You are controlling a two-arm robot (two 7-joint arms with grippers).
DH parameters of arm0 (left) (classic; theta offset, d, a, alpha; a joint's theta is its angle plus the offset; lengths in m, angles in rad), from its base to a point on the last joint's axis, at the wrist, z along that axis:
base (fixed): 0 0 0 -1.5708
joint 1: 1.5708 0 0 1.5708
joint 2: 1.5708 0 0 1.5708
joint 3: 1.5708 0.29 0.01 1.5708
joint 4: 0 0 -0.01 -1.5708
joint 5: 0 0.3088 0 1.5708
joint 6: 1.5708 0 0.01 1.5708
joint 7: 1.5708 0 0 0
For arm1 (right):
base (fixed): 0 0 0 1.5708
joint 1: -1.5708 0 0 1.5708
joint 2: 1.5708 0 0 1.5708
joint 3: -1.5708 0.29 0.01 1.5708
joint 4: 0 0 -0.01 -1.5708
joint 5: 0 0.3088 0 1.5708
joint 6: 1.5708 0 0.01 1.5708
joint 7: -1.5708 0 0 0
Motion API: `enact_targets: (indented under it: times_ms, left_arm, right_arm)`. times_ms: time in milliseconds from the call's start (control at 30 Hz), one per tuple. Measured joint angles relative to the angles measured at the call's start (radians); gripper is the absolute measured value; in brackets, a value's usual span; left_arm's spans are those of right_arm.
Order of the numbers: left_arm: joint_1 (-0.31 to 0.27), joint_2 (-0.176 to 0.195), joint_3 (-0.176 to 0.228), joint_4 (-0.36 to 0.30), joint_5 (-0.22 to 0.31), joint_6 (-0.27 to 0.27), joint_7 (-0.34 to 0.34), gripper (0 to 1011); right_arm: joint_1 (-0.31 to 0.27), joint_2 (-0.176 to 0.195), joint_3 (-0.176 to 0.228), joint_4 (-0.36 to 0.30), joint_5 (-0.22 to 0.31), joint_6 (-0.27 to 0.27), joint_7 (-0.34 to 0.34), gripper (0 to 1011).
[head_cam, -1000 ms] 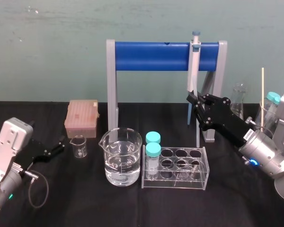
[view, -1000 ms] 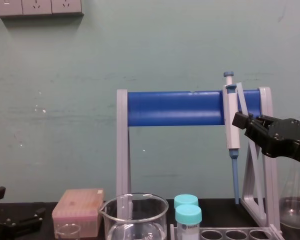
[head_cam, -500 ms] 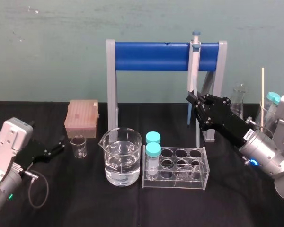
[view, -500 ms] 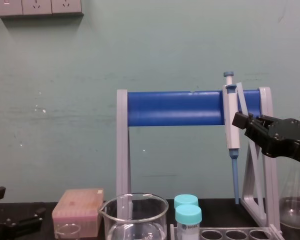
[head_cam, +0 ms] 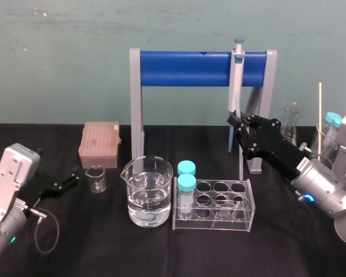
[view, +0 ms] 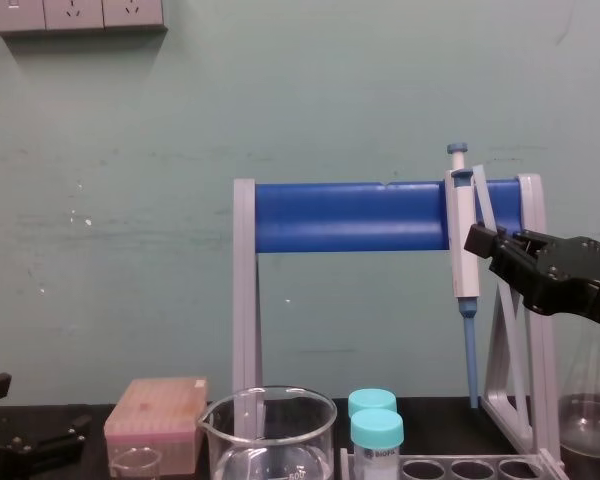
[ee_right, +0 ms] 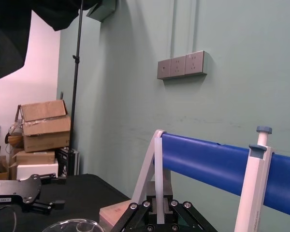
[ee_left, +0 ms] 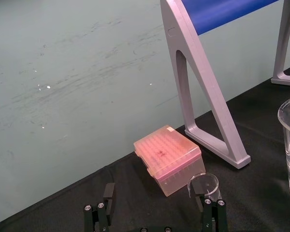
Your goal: Pick up the stirring rod with one hand, then place it down.
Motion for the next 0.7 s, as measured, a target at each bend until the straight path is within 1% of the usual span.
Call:
enact_targets:
  times_ms: [700]
  left_arm:
    - [0.0, 0.0, 0.0, 0.0, 0.0, 0.0, 0.0, 1000]
  right_arm:
    - [0.0, 0.0, 0.0, 0.0, 0.0, 0.0, 0.0, 72]
